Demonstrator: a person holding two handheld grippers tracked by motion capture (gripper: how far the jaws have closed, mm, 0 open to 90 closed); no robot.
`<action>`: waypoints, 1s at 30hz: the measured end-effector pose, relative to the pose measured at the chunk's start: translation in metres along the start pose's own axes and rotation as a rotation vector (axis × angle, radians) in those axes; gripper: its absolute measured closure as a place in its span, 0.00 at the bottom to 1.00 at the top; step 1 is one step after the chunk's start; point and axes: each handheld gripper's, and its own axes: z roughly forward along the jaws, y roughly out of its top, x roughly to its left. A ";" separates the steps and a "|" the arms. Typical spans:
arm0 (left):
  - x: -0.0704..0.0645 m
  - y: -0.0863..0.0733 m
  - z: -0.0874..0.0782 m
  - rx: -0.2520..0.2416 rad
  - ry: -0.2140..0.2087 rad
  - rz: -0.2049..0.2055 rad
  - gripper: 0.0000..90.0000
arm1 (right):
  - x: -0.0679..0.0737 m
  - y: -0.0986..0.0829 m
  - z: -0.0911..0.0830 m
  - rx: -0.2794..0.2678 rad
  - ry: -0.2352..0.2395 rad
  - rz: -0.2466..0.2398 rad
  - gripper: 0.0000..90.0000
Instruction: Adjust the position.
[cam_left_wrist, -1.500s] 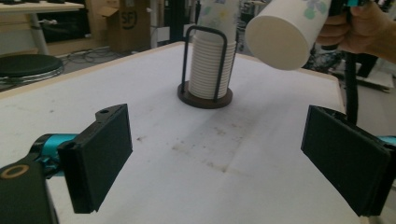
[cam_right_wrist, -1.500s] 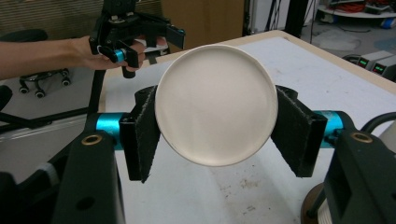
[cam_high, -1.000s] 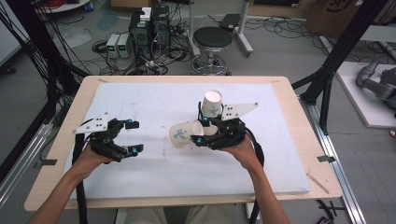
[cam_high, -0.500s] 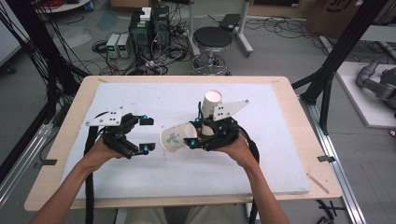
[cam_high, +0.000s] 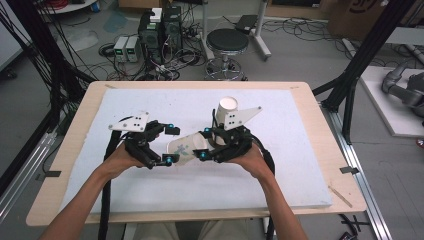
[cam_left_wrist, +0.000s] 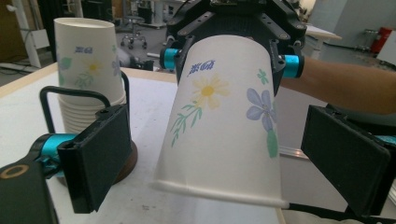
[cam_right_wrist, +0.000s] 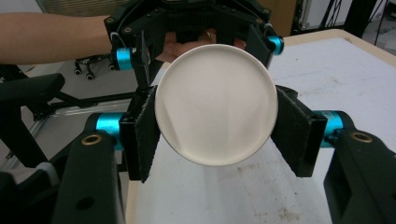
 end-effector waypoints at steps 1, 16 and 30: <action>0.000 0.000 0.002 0.003 -0.004 -0.002 0.10 | 0.000 0.000 0.000 -0.007 0.004 -0.006 0.42; 0.000 0.002 0.020 0.040 -0.041 0.016 0.12 | 0.003 0.001 -0.001 -0.036 0.017 -0.016 0.42; -0.002 -0.005 0.022 0.051 -0.057 0.011 0.16 | 0.004 0.001 -0.002 -0.047 0.025 -0.024 0.42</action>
